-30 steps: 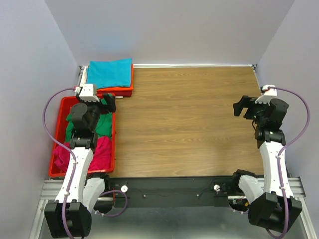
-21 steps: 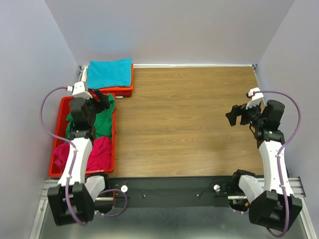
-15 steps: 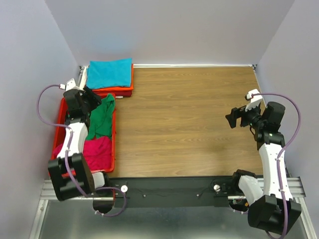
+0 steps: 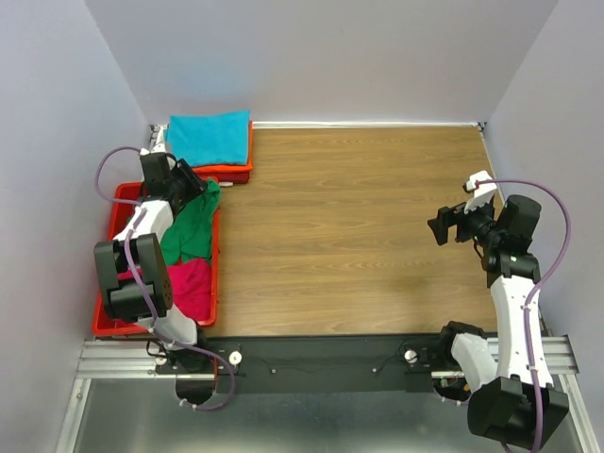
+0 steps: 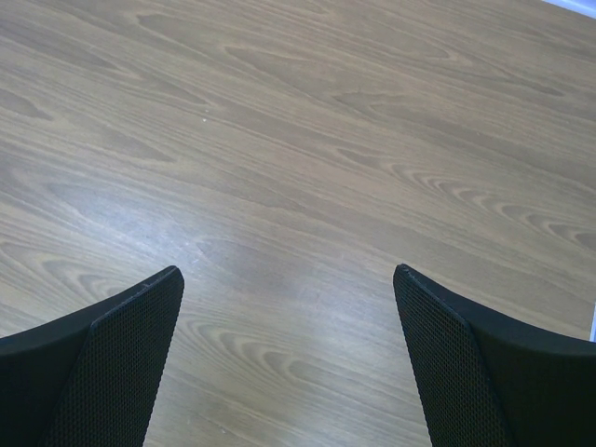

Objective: Fold and stack the t-shirts
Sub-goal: Grab the tshirt from the pile

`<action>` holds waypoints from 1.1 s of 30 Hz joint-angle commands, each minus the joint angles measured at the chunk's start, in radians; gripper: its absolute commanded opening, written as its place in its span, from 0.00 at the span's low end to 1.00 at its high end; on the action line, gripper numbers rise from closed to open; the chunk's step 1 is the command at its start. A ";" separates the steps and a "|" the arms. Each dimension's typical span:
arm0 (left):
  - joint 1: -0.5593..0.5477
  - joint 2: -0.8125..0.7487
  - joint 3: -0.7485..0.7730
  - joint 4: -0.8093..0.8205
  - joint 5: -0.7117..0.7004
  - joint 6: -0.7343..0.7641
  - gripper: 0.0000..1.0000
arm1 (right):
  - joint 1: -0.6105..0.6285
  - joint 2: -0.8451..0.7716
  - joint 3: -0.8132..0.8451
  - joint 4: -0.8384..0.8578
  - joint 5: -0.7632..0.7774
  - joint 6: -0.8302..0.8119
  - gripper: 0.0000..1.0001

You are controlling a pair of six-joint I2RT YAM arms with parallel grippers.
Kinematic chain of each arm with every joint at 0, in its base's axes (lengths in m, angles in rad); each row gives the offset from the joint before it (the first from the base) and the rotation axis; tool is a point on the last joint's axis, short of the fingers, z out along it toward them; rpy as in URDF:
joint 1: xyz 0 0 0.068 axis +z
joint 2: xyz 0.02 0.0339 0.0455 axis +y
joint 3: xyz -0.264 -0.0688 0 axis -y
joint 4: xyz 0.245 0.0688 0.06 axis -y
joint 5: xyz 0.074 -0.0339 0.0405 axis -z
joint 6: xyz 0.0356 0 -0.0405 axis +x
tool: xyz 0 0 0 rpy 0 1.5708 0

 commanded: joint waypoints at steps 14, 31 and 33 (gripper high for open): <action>-0.025 0.084 0.036 -0.037 0.090 0.198 0.36 | -0.002 -0.021 -0.012 -0.026 -0.014 -0.007 1.00; -0.016 -0.134 -0.072 -0.055 0.133 0.336 0.39 | -0.002 -0.021 -0.015 -0.028 -0.026 -0.008 1.00; -0.021 -0.124 -0.079 -0.065 0.122 0.344 0.38 | -0.002 -0.021 -0.015 -0.026 -0.028 -0.008 1.00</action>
